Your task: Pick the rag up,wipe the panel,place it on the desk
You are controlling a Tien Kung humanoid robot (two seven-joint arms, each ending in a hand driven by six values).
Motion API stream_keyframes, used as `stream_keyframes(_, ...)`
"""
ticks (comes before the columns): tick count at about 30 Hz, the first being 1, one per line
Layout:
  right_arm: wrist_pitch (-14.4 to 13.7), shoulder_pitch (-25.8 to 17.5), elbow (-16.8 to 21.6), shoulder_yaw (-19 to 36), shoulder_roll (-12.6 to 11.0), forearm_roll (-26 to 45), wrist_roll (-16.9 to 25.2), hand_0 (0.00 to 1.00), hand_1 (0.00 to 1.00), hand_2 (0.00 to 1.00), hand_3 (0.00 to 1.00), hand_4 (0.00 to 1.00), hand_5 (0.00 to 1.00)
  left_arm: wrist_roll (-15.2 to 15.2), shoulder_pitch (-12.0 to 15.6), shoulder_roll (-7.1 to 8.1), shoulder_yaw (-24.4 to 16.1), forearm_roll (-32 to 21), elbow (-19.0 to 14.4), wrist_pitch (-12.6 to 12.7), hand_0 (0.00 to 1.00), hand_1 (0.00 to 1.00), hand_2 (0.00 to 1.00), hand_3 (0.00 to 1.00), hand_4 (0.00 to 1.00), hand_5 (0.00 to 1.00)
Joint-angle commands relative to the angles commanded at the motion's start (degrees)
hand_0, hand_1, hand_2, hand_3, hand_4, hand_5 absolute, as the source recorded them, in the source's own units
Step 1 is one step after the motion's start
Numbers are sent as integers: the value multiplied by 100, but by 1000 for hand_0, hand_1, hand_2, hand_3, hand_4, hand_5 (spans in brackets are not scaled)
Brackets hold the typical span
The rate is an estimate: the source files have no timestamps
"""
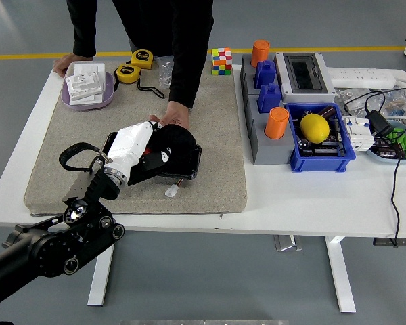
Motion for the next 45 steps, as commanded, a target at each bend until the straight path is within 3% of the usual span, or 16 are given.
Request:
stream_keyframes(11, -2, -23, 5, 81, 22, -35, 0, 734, 626, 694, 615, 998, 560, -4, 88, 134, -337, 125, 84, -11, 299, 167, 519, 414, 88, 2)
stream_keyframes(18, 5, -31, 2, 112, 18, -48, -12, 735, 626, 694, 617, 998, 560, -13, 97, 319, -401, 173, 148, -37, 297, 170, 518, 418, 98, 2)
stream_keyframes(45, -2, -84, 3, 121, 36, -37, 6, 736, 626, 694, 618, 998, 565, 17, 356, 598, -963, 417, 367, 11, 287, 168, 510, 411, 82, 2)
